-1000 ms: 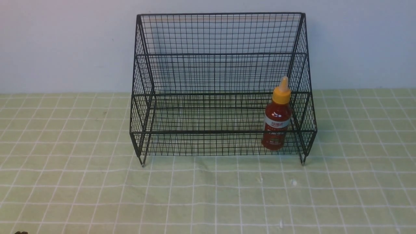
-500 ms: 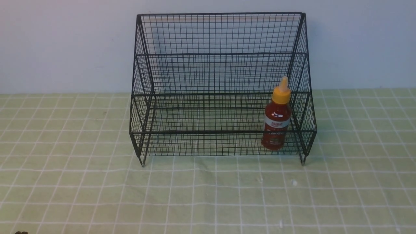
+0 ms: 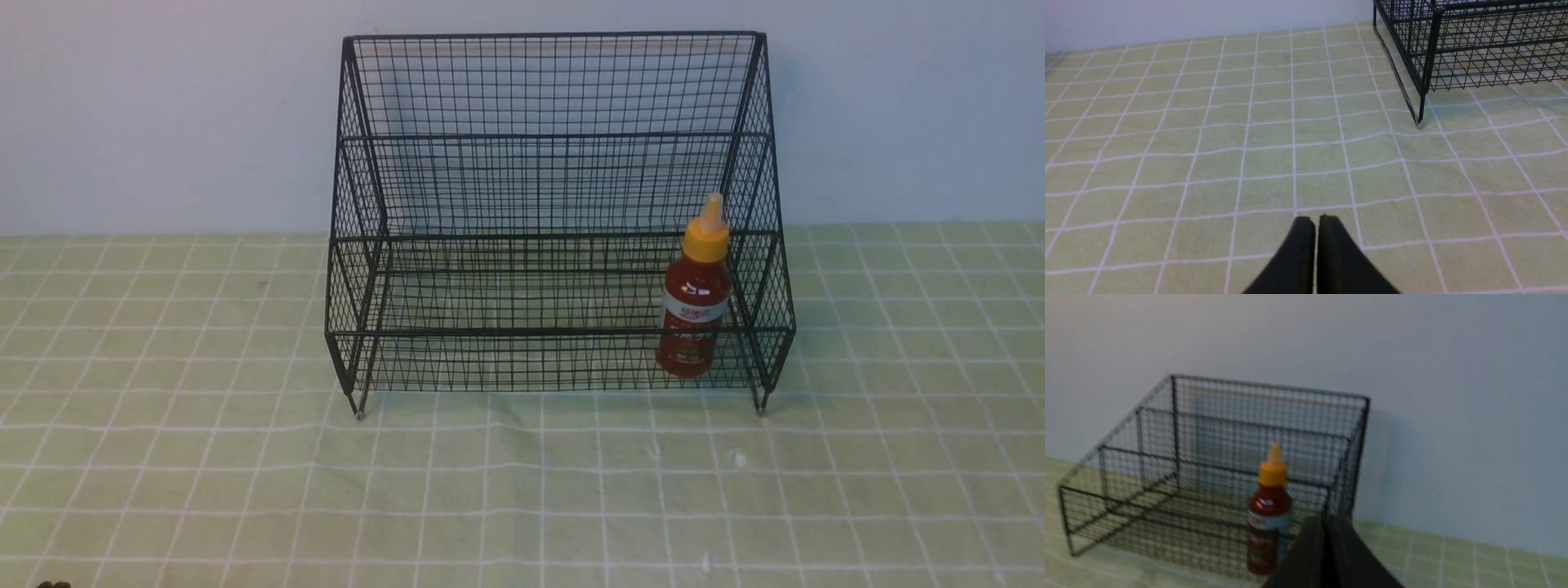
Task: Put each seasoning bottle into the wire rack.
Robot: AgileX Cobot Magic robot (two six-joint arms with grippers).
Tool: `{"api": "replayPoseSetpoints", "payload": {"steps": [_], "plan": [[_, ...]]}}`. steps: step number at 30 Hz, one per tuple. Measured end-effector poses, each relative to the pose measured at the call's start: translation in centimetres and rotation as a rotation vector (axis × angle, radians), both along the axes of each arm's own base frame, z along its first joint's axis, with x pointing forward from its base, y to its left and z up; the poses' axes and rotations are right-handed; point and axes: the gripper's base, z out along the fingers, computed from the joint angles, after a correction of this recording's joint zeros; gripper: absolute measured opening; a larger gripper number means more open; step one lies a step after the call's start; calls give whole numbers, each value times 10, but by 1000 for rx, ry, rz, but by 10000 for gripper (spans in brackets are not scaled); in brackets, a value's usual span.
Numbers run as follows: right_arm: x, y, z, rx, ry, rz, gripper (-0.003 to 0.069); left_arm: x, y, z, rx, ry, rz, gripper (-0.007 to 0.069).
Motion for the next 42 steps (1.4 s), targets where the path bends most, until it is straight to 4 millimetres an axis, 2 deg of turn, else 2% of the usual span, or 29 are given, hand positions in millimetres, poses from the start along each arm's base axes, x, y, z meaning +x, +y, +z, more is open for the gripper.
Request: {"api": "replayPoseSetpoints", "payload": {"steps": [1,4,5,6,8,13,42], "plan": [[1,0,-2,-2,7,0,-15,0,0,0,0,0,0,-6],[12,-3,-43,-33,134,-143,-15,0,0,0,0,0,0,-6],[12,-4,-45,-34,141,-157,-15,0,0,0,0,0,0,-6],[15,-6,-63,-30,198,-197,-15,0,0,0,0,0,0,-6],[17,-7,-83,-6,261,-241,-15,0,0,0,0,0,0,-6],[18,-9,-84,24,245,-290,-15,0,0,0,0,0,0,-6],[18,-9,-83,12,238,-287,-15,0,0,0,0,0,0,-6]]}}
